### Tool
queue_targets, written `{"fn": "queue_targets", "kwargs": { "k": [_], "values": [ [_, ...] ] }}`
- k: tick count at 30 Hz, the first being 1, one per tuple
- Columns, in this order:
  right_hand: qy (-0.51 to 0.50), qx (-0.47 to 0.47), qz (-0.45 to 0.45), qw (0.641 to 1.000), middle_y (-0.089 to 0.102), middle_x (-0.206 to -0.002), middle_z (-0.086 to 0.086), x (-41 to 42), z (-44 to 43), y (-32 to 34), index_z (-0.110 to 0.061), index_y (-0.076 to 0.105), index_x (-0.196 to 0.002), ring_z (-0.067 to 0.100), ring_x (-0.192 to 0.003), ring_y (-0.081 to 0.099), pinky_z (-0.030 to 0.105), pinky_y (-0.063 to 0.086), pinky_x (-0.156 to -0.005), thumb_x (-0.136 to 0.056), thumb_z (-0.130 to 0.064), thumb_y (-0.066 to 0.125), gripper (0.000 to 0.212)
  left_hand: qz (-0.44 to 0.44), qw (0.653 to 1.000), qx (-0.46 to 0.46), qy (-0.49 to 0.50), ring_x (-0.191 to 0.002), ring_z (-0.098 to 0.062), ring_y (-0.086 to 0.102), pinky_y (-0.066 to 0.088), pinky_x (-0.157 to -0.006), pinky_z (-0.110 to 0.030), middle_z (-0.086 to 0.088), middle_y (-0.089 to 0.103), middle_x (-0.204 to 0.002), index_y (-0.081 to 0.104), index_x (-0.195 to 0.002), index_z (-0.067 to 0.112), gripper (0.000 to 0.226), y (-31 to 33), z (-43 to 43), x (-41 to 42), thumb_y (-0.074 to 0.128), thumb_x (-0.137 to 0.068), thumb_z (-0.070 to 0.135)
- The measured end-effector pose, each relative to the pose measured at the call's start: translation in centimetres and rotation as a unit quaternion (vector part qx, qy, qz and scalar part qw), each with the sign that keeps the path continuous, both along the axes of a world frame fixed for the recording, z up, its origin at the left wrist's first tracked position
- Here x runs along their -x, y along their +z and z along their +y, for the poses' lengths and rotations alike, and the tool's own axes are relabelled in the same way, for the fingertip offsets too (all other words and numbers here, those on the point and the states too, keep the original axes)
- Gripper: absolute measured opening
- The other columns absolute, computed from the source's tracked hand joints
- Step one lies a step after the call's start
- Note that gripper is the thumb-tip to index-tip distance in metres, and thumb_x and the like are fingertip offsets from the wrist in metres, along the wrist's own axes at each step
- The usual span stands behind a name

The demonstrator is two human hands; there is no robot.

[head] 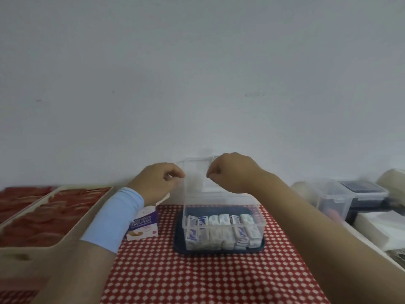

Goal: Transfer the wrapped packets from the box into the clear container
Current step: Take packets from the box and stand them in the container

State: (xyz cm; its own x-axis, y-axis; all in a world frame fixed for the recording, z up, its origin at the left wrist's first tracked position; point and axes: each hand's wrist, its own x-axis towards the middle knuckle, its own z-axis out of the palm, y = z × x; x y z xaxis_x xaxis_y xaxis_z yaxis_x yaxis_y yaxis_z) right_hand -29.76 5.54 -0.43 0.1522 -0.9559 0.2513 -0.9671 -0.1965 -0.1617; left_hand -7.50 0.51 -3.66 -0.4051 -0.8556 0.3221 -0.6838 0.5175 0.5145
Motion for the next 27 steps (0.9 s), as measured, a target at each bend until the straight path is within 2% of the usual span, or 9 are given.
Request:
{"fn": "queue_targets", "kwargs": {
  "k": [2, 5, 9, 12, 15, 18, 21, 23, 27],
  "values": [
    [0.043, -0.026, -0.049, 0.998, 0.073, -0.113, -0.011, -2.2, -0.5, -0.1, -0.029, 0.076, -0.109, 0.012, -0.103, 0.065, 0.031, 0.053, -0.093, -0.098, -0.027, 0.056, 0.024, -0.001, 0.999, 0.01, 0.043, -0.095, -0.004, 0.059, 0.041, -0.077, -0.02, 0.016, 0.065, -0.104, 0.068, -0.097, 0.036, 0.02, -0.3, -0.6, -2.1, 0.058, -0.094, 0.019],
    [0.091, -0.058, -0.076, 0.991, 0.072, -0.117, -0.007, -5.7, -1.9, -1.0, -0.022, 0.076, -0.113, 0.01, -0.104, 0.064, 0.027, 0.051, -0.098, -0.098, -0.02, 0.057, 0.025, -0.023, 0.994, 0.013, 0.101, -0.094, -0.009, 0.057, 0.041, -0.082, -0.025, 0.012, 0.062, -0.104, 0.065, -0.096, 0.035, 0.019, -1.6, -1.5, -5.3, 0.059, -0.092, 0.017],
    [0.109, -0.079, -0.067, 0.989, 0.072, -0.12, -0.004, -9.4, -4.2, -2.8, -0.02, 0.075, -0.117, 0.009, -0.105, 0.064, 0.024, 0.049, -0.097, -0.098, -0.017, 0.058, 0.025, -0.086, 0.987, -0.01, 0.138, -0.112, -0.02, 0.053, 0.043, -0.098, -0.033, 0.002, 0.059, -0.116, 0.066, -0.11, 0.032, 0.02, -4.0, -2.5, -8.0, 0.063, -0.092, 0.023],
    [0.104, -0.088, -0.047, 0.99, 0.072, -0.122, -0.003, -11.5, -5.7, -4.0, -0.02, 0.074, -0.119, 0.011, -0.109, 0.065, 0.021, 0.046, -0.092, -0.097, -0.013, 0.06, 0.027, -0.089, 0.987, -0.021, 0.135, -0.126, -0.02, 0.051, 0.038, -0.108, -0.032, -0.003, 0.058, -0.13, 0.065, -0.123, 0.023, 0.029, -5.3, -3.1, -9.2, 0.063, -0.094, 0.024],
    [0.076, -0.049, -0.007, 0.996, 0.071, -0.12, -0.004, -12.8, -7.4, -4.7, -0.025, 0.074, -0.118, 0.015, -0.112, 0.062, 0.028, 0.049, -0.098, -0.097, -0.016, 0.062, 0.026, -0.076, 0.989, -0.028, 0.124, -0.122, -0.016, 0.052, 0.038, -0.104, -0.027, 0.0, 0.057, -0.131, 0.062, -0.128, 0.022, 0.034, -5.6, -3.5, -9.8, 0.063, -0.094, 0.025],
    [0.049, -0.004, 0.056, 0.997, 0.07, -0.109, -0.009, -13.9, -8.6, -5.1, -0.033, 0.074, -0.113, 0.013, -0.104, 0.06, 0.034, 0.052, -0.092, -0.092, -0.025, 0.067, 0.023, -0.056, 0.992, -0.041, 0.107, -0.115, -0.013, 0.056, 0.04, -0.097, -0.023, 0.003, 0.059, -0.13, 0.06, -0.131, 0.023, 0.038, -5.3, -3.9, -10.0, 0.065, -0.093, 0.025],
    [0.069, -0.055, 0.081, 0.993, 0.069, -0.09, -0.014, -15.4, -9.5, -5.3, -0.033, 0.076, -0.104, 0.009, -0.082, 0.062, 0.028, 0.054, -0.077, -0.091, -0.027, 0.067, 0.017, -0.043, 0.993, -0.048, 0.102, -0.114, -0.014, 0.058, 0.038, -0.09, -0.019, 0.003, 0.061, -0.131, 0.062, -0.13, 0.021, 0.036, -5.0, -4.2, -10.1, 0.06, -0.095, 0.016],
    [0.087, -0.083, 0.112, 0.986, 0.061, -0.079, -0.015, -16.2, -9.6, -5.5, -0.033, 0.076, -0.104, 0.008, -0.072, 0.058, 0.026, 0.052, -0.072, -0.09, -0.031, 0.066, 0.017, -0.035, 0.993, -0.044, 0.107, -0.119, -0.014, 0.058, 0.037, -0.092, -0.018, 0.002, 0.061, -0.134, 0.064, -0.128, 0.021, 0.036, -5.1, -4.4, -10.1, 0.053, -0.096, 0.009],
    [0.074, -0.089, 0.155, 0.981, 0.068, -0.092, -0.006, -17.5, -10.2, -6.3, -0.032, 0.075, -0.103, 0.014, -0.079, 0.063, 0.028, 0.053, -0.071, -0.093, -0.041, 0.063, 0.018, -0.029, 0.992, -0.049, 0.113, -0.121, -0.014, 0.057, 0.037, -0.093, -0.017, 0.003, 0.061, -0.135, 0.066, -0.125, 0.021, 0.039, -5.1, -4.3, -10.5, 0.048, -0.095, 0.003]
  ]
}}
